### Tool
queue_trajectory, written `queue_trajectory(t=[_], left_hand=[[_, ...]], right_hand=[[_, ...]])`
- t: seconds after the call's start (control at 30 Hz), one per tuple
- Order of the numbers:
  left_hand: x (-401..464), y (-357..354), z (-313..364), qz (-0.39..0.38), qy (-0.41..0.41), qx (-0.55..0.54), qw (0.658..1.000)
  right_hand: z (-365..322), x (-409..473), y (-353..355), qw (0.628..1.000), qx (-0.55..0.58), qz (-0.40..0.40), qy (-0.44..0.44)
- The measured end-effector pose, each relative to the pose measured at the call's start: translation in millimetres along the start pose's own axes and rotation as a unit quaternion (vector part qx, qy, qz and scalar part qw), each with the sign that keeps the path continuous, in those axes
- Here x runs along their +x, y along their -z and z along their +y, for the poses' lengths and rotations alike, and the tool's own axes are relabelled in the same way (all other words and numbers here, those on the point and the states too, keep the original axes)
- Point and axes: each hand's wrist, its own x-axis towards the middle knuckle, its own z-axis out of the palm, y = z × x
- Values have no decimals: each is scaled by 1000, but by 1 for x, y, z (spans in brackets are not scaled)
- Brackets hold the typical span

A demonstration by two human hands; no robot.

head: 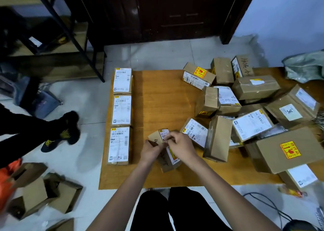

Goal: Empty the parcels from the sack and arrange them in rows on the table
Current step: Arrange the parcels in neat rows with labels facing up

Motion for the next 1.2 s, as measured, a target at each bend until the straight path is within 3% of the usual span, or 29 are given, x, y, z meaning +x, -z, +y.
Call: queue_trajectory(t=[0.37, 0.67, 0.9, 1.07, 1.2], left_hand=[[12, 29, 22, -70, 18, -47, 996], [12, 39, 33, -144, -16, -105, 984], [27, 37, 44, -60, -32, -119, 991], [49, 43, 66, -75, -39, -128, 988], [69, 53, 89, -38, -71, -94, 992]], right_hand=[[4, 5, 23, 995, 87, 17, -44], [3, 2, 35, 945, 280, -95, -142], [0, 21, 28, 923, 356, -31, -141], [-12, 47, 30, 915, 373, 26, -154], [-26, 79, 30, 912, 369, 64, -165]])
